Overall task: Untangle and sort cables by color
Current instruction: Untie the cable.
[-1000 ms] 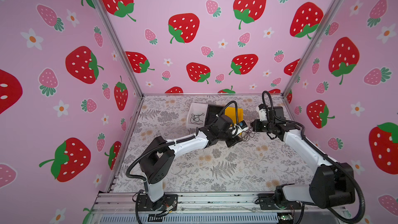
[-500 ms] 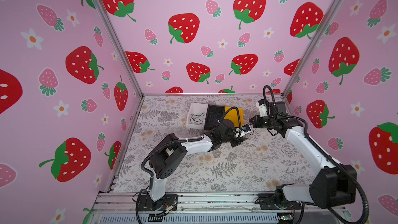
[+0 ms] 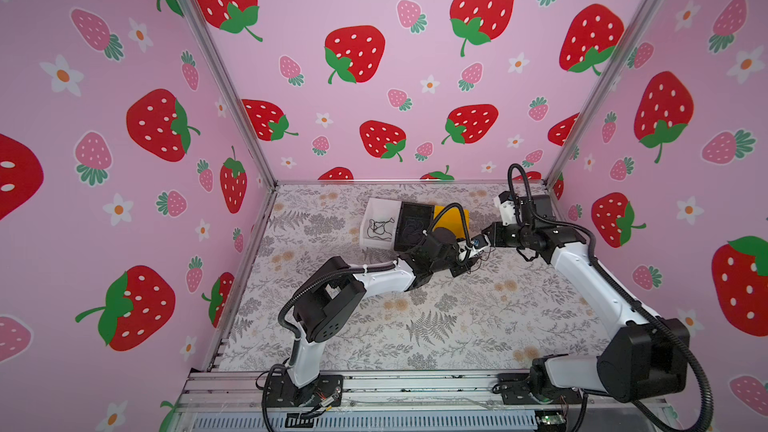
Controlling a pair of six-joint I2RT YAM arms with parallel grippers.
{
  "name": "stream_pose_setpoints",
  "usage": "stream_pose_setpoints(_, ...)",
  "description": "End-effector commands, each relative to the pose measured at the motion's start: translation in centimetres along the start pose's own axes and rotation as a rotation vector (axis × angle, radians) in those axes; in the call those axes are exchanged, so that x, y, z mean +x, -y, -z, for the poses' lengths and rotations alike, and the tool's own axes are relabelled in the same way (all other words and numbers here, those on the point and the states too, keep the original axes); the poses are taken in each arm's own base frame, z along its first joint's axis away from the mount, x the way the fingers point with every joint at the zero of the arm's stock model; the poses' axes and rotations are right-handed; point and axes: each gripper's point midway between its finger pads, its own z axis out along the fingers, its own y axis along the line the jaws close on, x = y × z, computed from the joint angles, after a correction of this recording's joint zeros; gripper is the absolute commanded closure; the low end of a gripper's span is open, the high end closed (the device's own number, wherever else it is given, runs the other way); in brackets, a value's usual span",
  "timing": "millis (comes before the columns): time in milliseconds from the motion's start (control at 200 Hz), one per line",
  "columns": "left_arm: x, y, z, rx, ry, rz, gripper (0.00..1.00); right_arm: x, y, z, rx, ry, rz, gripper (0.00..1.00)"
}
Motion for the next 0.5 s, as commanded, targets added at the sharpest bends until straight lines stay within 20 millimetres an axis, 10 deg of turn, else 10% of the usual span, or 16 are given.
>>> stream_pose_setpoints(0, -2.1, -0.2, -0.7, -0.004, 0.055, -0.047, 0.6, -0.8, -1.3, 1.1, -0.033, 0.02, 0.007, 0.95)
stream_pose_setpoints(195, -2.6, 0.1, -1.1, 0.024, 0.061, -0.055, 0.87, -0.6, -1.0, 1.0, -0.018, 0.018, 0.007, 0.94)
stream_pose_setpoints(495, -2.1, 0.2, -1.3, 0.025, 0.063, -0.048, 0.69, -1.8, -2.0, 1.4, -0.064, 0.051, 0.0, 0.95)
